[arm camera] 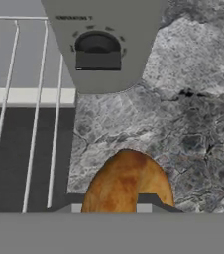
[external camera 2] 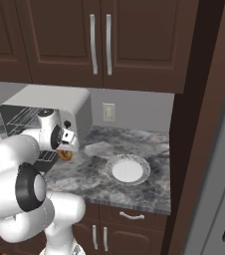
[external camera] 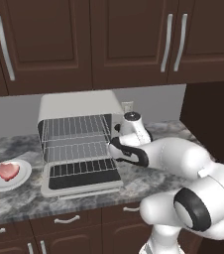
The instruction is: Open the toaster oven door. Place the bread on the bottom rack in the toaster oven and place the steak on the top rack.
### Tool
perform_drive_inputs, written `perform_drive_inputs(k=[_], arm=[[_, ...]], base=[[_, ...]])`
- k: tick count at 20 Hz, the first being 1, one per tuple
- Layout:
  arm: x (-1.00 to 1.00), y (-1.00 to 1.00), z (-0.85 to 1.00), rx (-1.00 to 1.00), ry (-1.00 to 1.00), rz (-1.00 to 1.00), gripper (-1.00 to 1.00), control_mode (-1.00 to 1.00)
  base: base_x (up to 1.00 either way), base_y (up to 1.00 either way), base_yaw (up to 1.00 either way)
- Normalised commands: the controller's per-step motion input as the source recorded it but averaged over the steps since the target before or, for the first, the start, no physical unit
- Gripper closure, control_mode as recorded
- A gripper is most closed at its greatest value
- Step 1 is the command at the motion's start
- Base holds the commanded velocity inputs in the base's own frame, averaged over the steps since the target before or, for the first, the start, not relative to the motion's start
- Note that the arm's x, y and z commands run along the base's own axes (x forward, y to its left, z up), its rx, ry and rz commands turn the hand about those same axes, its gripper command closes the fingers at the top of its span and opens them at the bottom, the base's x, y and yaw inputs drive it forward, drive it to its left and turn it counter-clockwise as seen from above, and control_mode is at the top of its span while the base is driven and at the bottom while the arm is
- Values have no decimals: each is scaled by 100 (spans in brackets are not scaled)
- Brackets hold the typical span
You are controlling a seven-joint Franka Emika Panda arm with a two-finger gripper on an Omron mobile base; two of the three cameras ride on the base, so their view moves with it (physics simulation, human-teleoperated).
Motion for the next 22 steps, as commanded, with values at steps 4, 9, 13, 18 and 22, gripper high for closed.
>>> perform_drive_inputs(k=[4, 9, 13, 18, 22], arm=[[0, 66, 11, -1, -1, 0, 100, -100], [0, 58, 22, 0, -2, 0, 100, -100], [10, 60, 1, 0, 0, 0, 100, -100], [20, 47, 0, -4, 0, 2, 100, -100], [12, 25, -4, -5, 0, 9, 100, -100]], base=[[0, 0, 0], [0, 0, 0], [0, 0, 0], [0, 0, 0], [0, 0, 0]])
